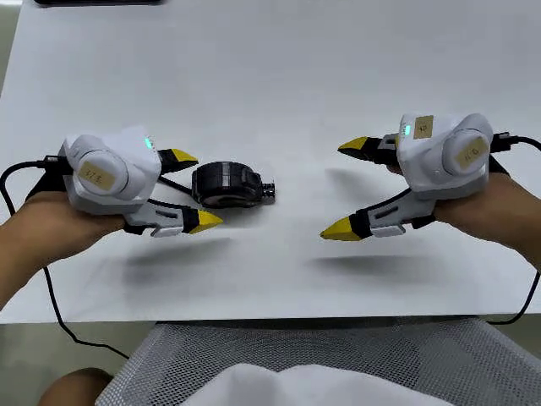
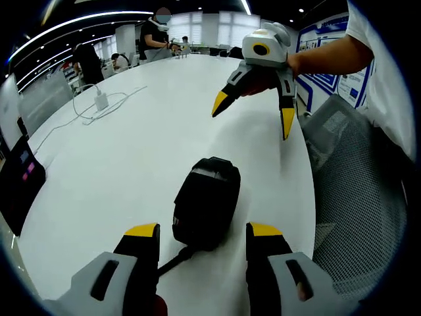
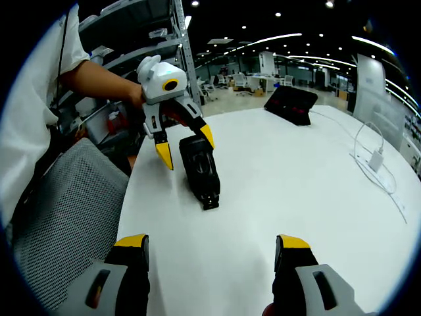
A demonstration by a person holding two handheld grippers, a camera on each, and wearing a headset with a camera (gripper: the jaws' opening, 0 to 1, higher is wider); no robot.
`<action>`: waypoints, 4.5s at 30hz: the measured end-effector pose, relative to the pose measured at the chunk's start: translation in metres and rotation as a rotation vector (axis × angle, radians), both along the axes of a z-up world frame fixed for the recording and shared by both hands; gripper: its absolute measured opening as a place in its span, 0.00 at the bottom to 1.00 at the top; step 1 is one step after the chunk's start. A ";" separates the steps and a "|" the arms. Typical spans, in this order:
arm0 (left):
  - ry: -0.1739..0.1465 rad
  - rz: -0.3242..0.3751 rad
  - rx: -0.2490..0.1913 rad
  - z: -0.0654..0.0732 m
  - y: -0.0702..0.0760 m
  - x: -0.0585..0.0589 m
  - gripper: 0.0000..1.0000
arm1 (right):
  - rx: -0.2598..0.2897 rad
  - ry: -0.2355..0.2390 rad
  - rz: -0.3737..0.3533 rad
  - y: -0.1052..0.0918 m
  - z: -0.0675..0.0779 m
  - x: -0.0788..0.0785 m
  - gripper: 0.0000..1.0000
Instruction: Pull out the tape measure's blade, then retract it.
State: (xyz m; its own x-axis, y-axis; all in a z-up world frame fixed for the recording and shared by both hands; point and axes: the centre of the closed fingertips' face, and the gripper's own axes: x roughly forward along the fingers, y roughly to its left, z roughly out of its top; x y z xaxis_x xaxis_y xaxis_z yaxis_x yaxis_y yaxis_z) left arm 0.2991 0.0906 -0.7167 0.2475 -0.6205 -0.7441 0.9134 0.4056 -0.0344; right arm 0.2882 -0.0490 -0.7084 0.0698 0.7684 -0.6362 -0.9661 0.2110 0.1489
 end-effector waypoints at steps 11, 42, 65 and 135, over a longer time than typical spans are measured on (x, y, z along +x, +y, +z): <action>0.005 -0.033 0.023 -0.004 -0.002 0.001 0.37 | 0.004 0.009 0.006 0.004 -0.002 -0.001 0.76; -0.030 -0.097 0.122 -0.009 -0.003 0.005 0.26 | 0.019 -0.029 0.039 0.021 -0.009 0.003 0.56; -0.023 -0.105 0.159 -0.011 -0.002 0.005 0.26 | 0.035 -0.053 0.109 0.053 -0.026 0.010 0.34; -0.021 -0.119 0.174 -0.011 -0.002 0.004 0.25 | 0.044 -0.087 0.194 0.073 -0.040 0.007 0.10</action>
